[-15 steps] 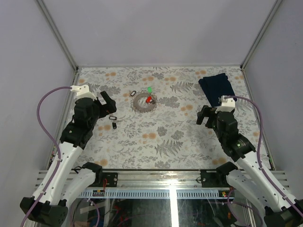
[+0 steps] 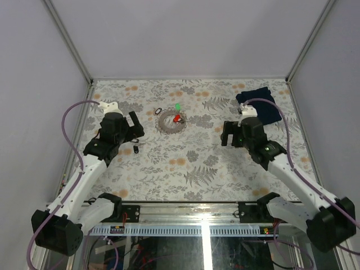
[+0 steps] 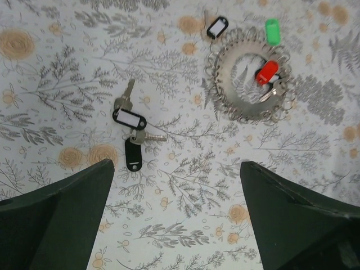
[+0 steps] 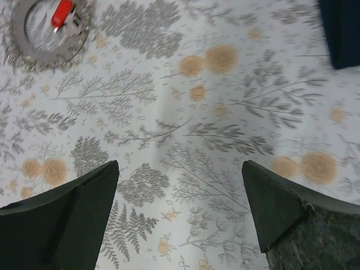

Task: Put the keys on the keyring
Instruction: Pick up the keyring from the center of the board.

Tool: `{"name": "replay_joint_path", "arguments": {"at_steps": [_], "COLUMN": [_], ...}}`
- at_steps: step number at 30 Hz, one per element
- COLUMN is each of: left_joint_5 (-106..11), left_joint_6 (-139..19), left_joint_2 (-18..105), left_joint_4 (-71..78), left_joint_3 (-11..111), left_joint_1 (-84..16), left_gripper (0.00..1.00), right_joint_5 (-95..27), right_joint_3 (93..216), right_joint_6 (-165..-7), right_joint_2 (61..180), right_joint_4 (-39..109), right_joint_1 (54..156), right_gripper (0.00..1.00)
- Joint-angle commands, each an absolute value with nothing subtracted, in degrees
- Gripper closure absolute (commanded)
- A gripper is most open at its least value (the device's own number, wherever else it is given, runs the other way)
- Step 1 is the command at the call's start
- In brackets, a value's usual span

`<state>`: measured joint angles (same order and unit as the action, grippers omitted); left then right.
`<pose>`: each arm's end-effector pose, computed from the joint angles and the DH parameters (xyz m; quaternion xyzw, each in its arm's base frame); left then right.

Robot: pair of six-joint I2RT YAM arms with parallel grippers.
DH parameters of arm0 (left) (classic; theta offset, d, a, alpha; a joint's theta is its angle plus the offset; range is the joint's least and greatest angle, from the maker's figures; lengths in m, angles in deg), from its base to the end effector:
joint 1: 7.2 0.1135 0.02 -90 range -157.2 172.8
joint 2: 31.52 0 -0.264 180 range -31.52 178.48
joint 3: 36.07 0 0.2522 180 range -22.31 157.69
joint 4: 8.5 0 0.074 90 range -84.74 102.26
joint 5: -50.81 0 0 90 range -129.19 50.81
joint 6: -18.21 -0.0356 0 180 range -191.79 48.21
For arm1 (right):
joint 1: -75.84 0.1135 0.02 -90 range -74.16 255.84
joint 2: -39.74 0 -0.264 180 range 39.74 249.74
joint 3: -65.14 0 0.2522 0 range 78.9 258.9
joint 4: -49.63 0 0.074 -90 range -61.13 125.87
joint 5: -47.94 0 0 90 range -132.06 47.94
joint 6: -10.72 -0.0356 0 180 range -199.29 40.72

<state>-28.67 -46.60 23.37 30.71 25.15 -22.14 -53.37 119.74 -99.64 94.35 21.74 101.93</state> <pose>0.2049 -0.0480 0.2981 -0.1218 0.8672 -0.0877 0.4748 0.1967 0.0885 0.2777 0.0081 0.8540 0.1248 0.5050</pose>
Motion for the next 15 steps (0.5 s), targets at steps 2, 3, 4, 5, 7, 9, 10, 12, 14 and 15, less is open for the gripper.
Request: {"name": "replay_joint_path", "arguments": {"at_steps": [2,3,4,5,7,9,10,12,14,15], "left_joint_5": [-31.97,-33.39,-34.72,-35.62,-36.30,-36.37,-36.32,-35.61,-34.79,-34.41], "left_joint_6": [-48.14,-49.26,-50.27,-50.85,-51.53,-51.44,-51.27,-50.94,-50.77,-50.74], "left_joint_2": [27.05,27.59,27.96,28.31,28.40,28.27,28.22,28.02,27.81,27.63], "left_joint_4": [29.45,29.43,29.34,29.35,29.43,29.42,29.43,29.51,29.81,29.86], "left_joint_3": [24.34,24.29,24.33,24.30,24.18,23.93,23.85,23.54,23.51,23.49], "left_joint_1": [-21.74,-21.78,-21.77,-21.76,-21.81,-21.80,-21.79,-21.78,-21.81,-21.79], "left_gripper": [0.05,0.07,0.09,0.11,0.12,0.12,0.12,0.13,0.13,0.14], "right_joint_5": [-37.31,-35.57,-34.71,-34.24,-34.73,-35.44,-35.54,-35.43,-35.03,-34.98], "right_joint_3": [127.10,128.27,130.32,132.26,137.60,142.45,144.26,147.41,150.29,151.81], "right_joint_6": [-97.91,-97.86,-97.63,-97.12,-95.27,-94.68,-94.94,-96.35,-98.56,-99.61], "right_joint_2": [107.79,110.60,113.34,116.60,122.79,128.27,130.78,134.46,139.32,141.25], "right_joint_4": [25.49,26.90,27.80,28.10,27.39,26.86,27.39,29.17,31.06,31.95], "right_joint_1": [102.35,102.57,103.00,103.65,105.73,107.94,108.91,110.78,112.32,112.96], "right_gripper": [0.07,0.09,0.11,0.12,0.15,0.18,0.20,0.22,0.26,0.29]}}
